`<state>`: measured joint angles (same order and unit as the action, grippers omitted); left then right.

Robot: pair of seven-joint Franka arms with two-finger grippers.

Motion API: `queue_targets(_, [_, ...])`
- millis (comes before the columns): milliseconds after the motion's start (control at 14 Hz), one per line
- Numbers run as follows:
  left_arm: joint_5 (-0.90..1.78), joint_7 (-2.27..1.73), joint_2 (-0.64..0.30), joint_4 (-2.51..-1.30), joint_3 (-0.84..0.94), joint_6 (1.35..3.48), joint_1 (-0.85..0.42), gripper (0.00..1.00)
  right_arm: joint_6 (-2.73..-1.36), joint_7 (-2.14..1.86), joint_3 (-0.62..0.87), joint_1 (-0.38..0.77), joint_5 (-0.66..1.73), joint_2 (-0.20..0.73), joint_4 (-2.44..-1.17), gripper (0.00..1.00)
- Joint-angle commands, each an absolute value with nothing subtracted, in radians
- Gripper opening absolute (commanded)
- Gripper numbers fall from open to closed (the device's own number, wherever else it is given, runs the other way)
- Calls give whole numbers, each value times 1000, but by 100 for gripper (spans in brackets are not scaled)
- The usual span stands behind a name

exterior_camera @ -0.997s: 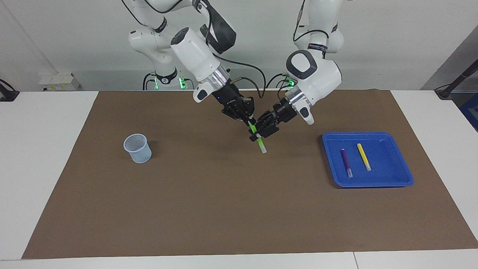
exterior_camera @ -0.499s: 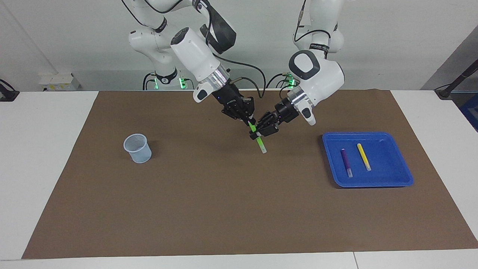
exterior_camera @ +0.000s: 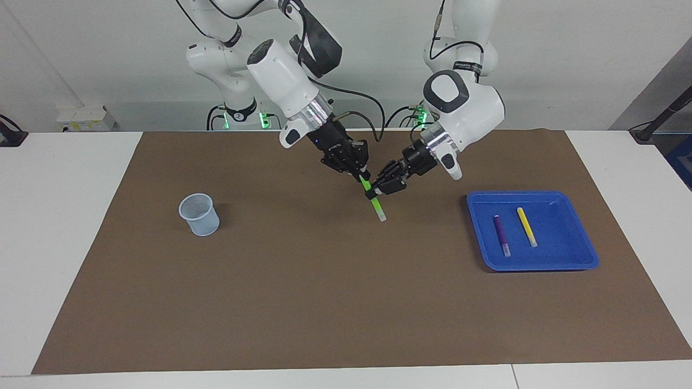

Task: Right arm passes pens to left for tray arrangement

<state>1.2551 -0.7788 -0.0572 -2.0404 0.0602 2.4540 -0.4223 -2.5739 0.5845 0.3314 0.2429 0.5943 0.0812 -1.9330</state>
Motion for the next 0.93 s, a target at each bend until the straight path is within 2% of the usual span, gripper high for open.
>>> queue_targets(0, [1244, -776, -25, -2071, 61, 2415, -413, 0, -2588, 597, 334, 247, 617, 91, -1919, 0])
queue_targets(427, [1213, -776, -14, -2069, 60, 2381, -396, 0, -2574, 597, 334, 244, 617, 97, -1921, 0])
queue_targets(499, [1200, -776, -14, -2071, 60, 2381, -384, 0, -2573, 597, 334, 244, 618, 97, -1921, 24])
queue_targets(570, [1142, -773, -14, -2066, 61, 2370, -376, 0, -2571, 598, 334, 245, 618, 94, -1921, 83])
queue_targets(641, [1102, -766, -14, -2057, 60, 2338, -359, 0, -2565, 600, 334, 245, 615, 87, -1922, 100])
queue_targets(855, [1008, -752, -17, -2014, 61, 2216, -270, 0, -2469, 586, 325, 230, 597, 66, -1921, 100])
